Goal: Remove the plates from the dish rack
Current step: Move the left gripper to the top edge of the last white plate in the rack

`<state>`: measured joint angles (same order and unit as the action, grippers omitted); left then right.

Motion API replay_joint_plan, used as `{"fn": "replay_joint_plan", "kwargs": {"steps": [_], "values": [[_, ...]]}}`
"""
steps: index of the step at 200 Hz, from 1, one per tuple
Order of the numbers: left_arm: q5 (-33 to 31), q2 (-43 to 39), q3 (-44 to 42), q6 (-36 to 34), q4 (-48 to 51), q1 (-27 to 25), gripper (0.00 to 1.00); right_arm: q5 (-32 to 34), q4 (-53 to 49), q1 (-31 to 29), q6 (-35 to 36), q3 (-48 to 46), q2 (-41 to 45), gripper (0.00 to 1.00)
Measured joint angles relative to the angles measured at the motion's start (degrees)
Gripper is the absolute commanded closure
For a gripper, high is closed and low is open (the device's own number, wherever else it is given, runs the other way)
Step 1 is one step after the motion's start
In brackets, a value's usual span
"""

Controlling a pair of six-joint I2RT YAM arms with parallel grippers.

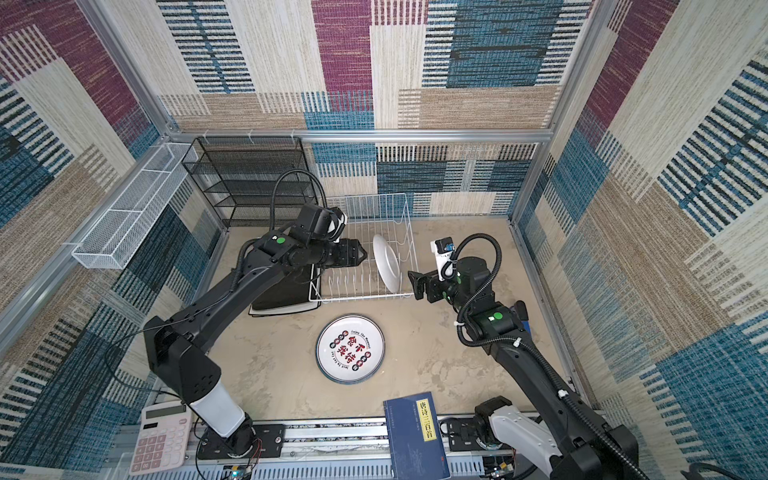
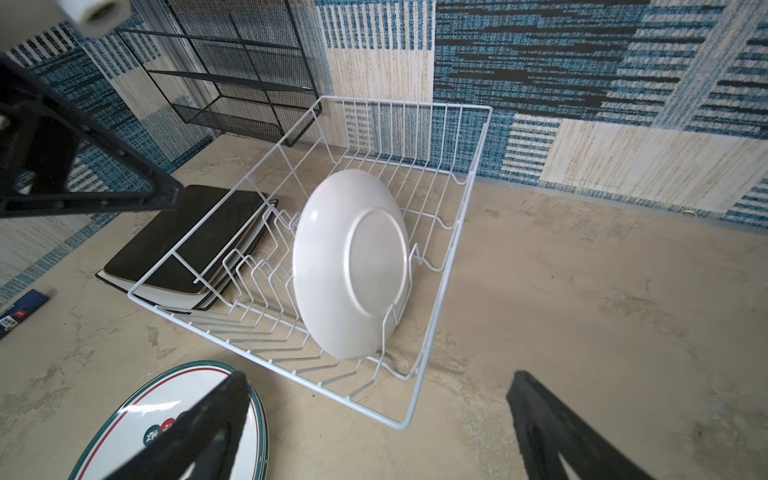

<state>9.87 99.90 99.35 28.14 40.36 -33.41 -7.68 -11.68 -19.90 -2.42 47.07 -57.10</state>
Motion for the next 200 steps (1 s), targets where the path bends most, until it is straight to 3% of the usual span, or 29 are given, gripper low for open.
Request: {"fn": "replay_joint_plan", "kwargs": {"steps": [81,200], "values": [[5.51,16.96,11.54,0.85,-1.51,-0.83,0.38,0.22,-0.17,0.44,-1.42,-0.66,-0.22,0.01],[10.12,25.22,15.13,3.63,-4.52,-0.83,0.83,0.17,-0.24,0.55,-2.23,-0.59,-0.57,0.01]]}}
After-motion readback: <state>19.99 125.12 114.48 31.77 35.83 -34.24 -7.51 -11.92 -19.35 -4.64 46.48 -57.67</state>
